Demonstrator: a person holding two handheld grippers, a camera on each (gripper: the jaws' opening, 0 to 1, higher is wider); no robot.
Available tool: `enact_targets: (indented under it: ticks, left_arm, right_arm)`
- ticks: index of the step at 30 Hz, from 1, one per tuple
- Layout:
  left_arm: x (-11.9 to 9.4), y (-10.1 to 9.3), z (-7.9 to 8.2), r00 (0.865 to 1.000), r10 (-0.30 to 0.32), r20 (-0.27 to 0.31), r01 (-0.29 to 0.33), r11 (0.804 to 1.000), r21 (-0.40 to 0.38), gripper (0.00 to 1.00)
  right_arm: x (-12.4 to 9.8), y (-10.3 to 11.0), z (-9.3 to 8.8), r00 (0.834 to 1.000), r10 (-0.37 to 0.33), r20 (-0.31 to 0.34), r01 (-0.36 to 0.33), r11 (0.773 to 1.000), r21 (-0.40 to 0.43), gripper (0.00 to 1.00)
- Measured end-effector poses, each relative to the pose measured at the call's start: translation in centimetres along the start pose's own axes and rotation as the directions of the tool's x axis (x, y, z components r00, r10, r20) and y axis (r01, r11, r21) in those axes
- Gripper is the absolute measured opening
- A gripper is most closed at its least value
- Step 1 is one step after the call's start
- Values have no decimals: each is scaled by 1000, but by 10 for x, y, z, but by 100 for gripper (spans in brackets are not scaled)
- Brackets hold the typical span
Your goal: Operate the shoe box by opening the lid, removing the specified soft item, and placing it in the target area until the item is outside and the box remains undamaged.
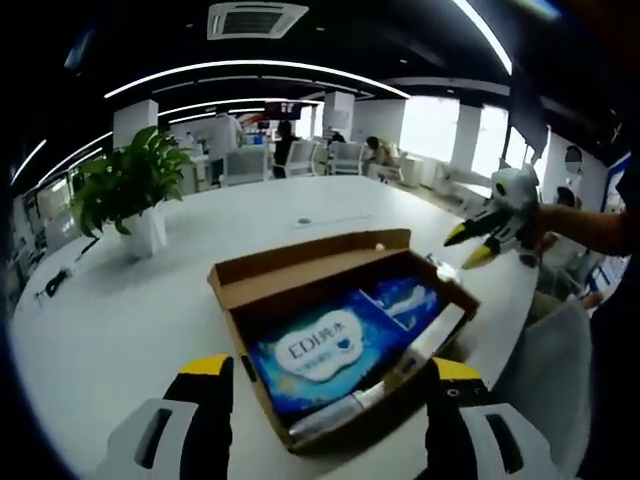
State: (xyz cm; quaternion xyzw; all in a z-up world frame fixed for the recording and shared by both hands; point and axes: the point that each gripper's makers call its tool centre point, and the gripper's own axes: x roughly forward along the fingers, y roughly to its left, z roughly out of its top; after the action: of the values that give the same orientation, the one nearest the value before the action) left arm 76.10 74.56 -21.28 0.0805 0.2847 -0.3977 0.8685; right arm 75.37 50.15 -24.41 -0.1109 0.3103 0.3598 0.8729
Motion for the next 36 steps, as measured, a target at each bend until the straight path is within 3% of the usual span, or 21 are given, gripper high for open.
enact_targets:
  ticks: [15, 36]
  left_arm:
    - [1, -2, -8, 1000, -15, 2, 14, 1000, 15, 99]
    - [-4, 0, -17, 1000, -8, 12, 7, 1000, 23, 100]
  right_arm:
    - [44, 15, 26, 999, 35, 36, -36, 999, 20, 40]
    - [96, 27, 36, 996, 82, -22, -80, 995, 61, 30]
